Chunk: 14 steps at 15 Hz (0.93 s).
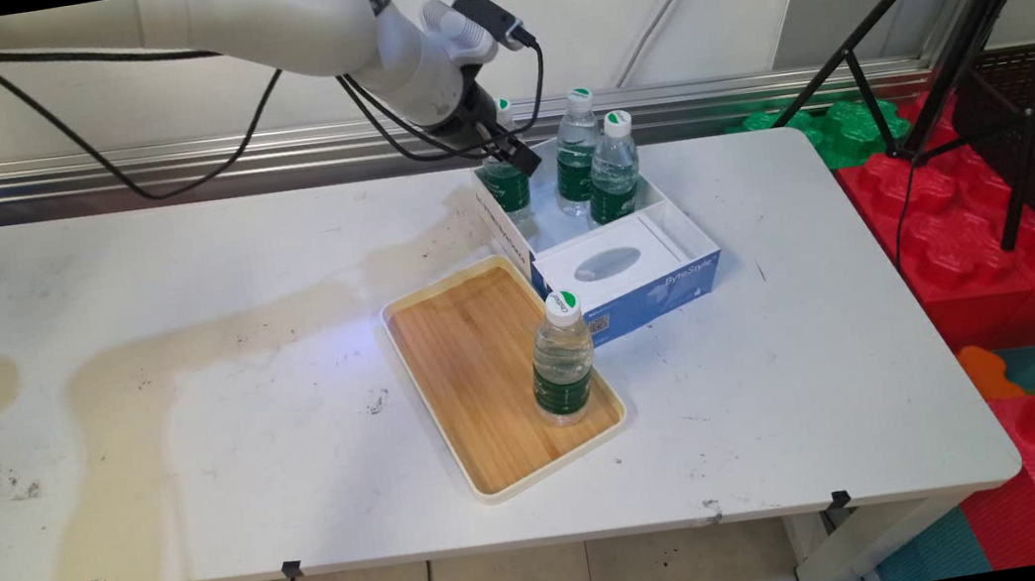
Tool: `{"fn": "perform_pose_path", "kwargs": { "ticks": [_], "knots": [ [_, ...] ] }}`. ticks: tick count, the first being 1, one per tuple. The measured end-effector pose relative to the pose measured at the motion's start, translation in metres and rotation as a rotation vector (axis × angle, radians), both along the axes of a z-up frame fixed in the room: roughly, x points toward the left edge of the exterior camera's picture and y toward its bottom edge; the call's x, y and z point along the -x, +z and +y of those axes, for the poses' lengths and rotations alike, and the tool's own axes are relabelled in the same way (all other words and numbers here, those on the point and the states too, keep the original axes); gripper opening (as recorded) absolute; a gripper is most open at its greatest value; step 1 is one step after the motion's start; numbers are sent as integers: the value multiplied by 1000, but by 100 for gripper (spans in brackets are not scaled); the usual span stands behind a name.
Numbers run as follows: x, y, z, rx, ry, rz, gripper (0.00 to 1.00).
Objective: Pick up the green bottle from the white box, then place the picked object on the tray
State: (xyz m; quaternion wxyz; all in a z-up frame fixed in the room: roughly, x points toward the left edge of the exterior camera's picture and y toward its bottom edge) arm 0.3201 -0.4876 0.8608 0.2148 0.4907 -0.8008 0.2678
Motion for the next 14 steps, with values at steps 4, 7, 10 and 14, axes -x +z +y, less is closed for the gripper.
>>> {"fn": "perform_pose_path", "kwargs": {
  "ticks": [4,7,10,14],
  "knots": [
    [2,-14,-12,-2,-4,6,100],
    [3,-19,-14,-1,-10,10,0],
    [5,-21,-14,9,-17,6,0],
    [8,-9,-6,41,-17,-6,0]
  ]
}}
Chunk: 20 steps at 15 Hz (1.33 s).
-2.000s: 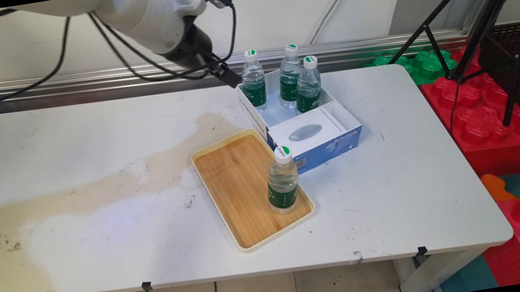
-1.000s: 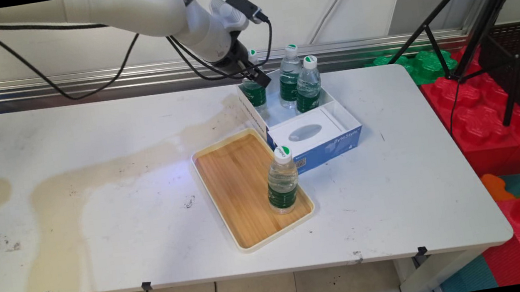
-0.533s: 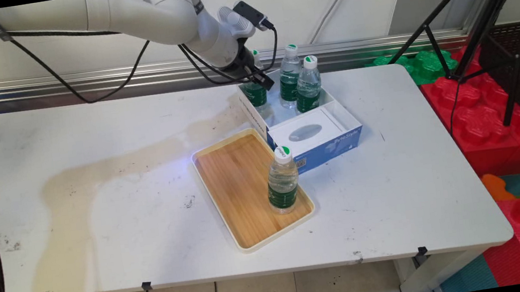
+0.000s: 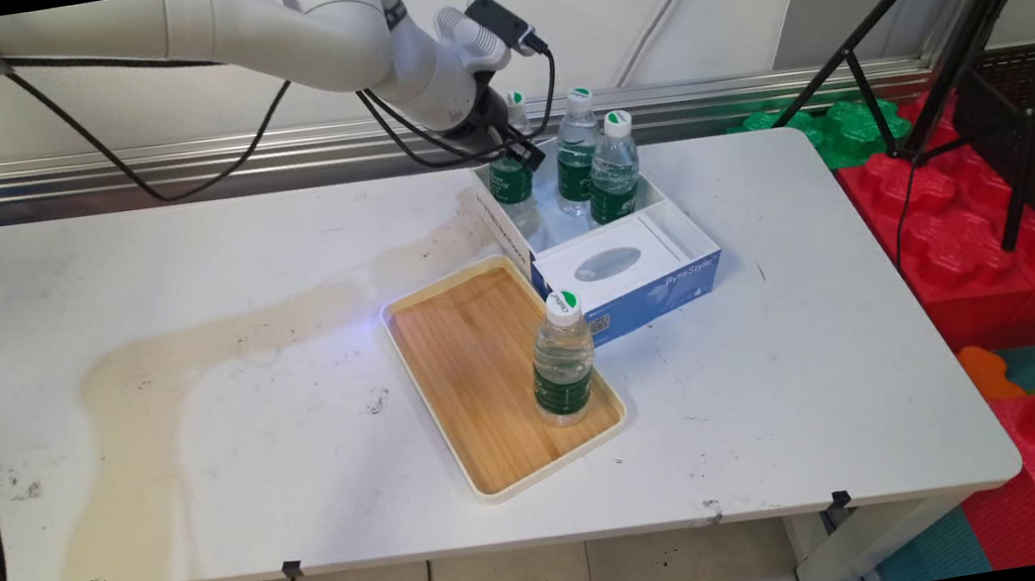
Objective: Place the picked object on the tray
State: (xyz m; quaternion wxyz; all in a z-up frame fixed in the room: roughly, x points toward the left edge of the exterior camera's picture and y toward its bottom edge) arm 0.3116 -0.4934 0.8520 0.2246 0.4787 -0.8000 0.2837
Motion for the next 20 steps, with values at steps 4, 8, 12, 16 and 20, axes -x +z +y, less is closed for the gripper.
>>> {"fn": "perform_pose_path", "kwargs": {
  "ticks": [4,8,12,16,20],
  "knots": [
    [6,28,16,45,3,-23,0],
    [12,65,49,73,8,-45,0],
    [16,86,84,66,6,-51,0],
    [19,100,128,30,-2,-50,0],
    [27,102,167,-19,-39,-40,0]
  ]
}}
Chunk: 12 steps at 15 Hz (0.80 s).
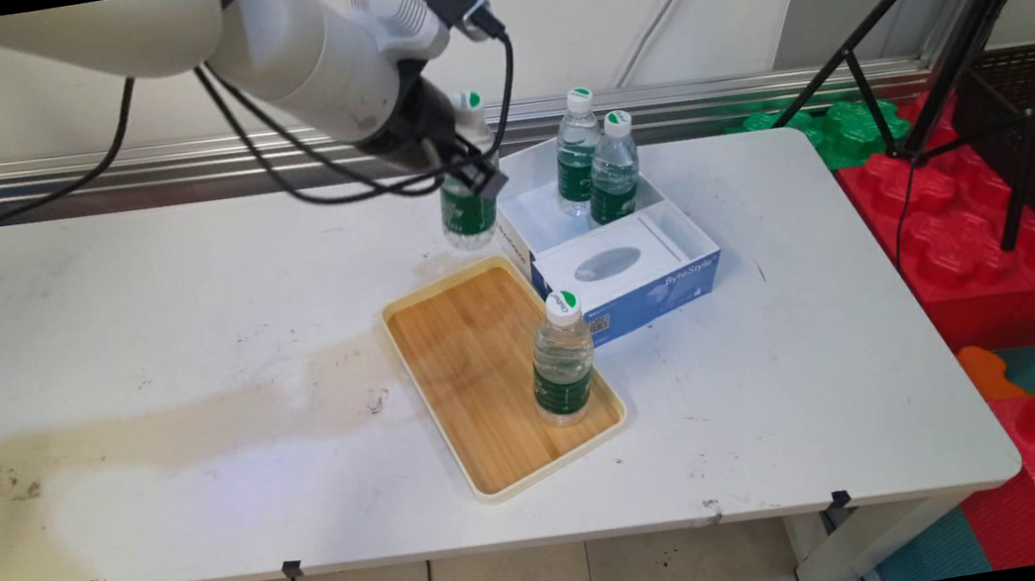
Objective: Place the picked object on the tray
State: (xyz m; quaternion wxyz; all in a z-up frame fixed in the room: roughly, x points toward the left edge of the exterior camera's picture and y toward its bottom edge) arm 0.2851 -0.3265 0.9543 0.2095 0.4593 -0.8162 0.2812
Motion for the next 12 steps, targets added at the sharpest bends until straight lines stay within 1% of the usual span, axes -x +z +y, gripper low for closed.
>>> {"fn": "perform_pose_path", "kwargs": {
  "ticks": [2,5,9,12],
  "knots": [
    [5,-3,13,-19,-21,7,0],
    [11,-10,21,-40,-60,13,0],
    [18,-30,24,-71,-99,25,0],
    [21,-45,24,-88,-114,36,0]
  ]
}}
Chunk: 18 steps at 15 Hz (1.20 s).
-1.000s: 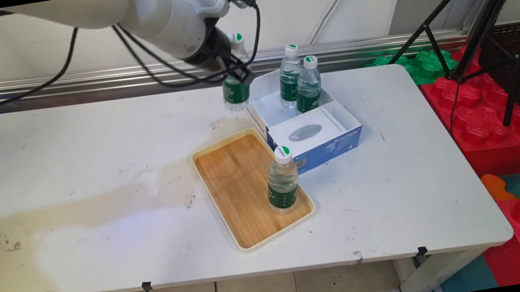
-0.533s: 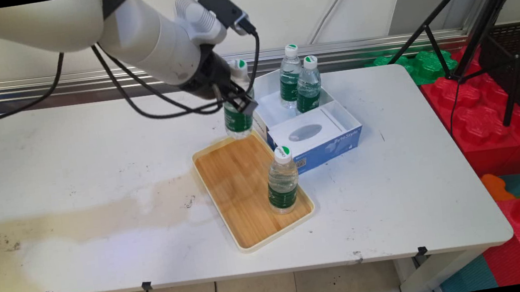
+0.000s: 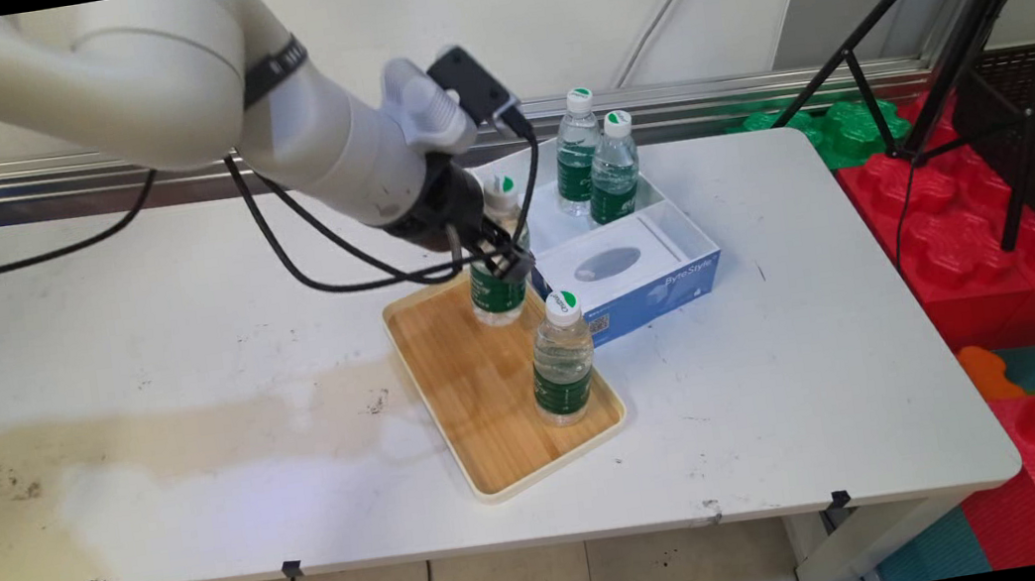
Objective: Place the picked object on the tray
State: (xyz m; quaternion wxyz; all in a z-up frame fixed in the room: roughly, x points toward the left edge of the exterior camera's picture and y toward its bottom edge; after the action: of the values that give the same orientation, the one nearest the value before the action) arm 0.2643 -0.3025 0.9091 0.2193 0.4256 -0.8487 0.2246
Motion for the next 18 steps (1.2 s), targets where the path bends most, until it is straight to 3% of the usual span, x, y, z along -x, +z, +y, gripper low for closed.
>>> {"fn": "perform_pose_path", "kwargs": {
  "ticks": [11,18],
  "knots": [
    [-6,-45,-4,-23,-53,14,0],
    [-7,-60,-7,1,-103,50,0]
  ]
}}
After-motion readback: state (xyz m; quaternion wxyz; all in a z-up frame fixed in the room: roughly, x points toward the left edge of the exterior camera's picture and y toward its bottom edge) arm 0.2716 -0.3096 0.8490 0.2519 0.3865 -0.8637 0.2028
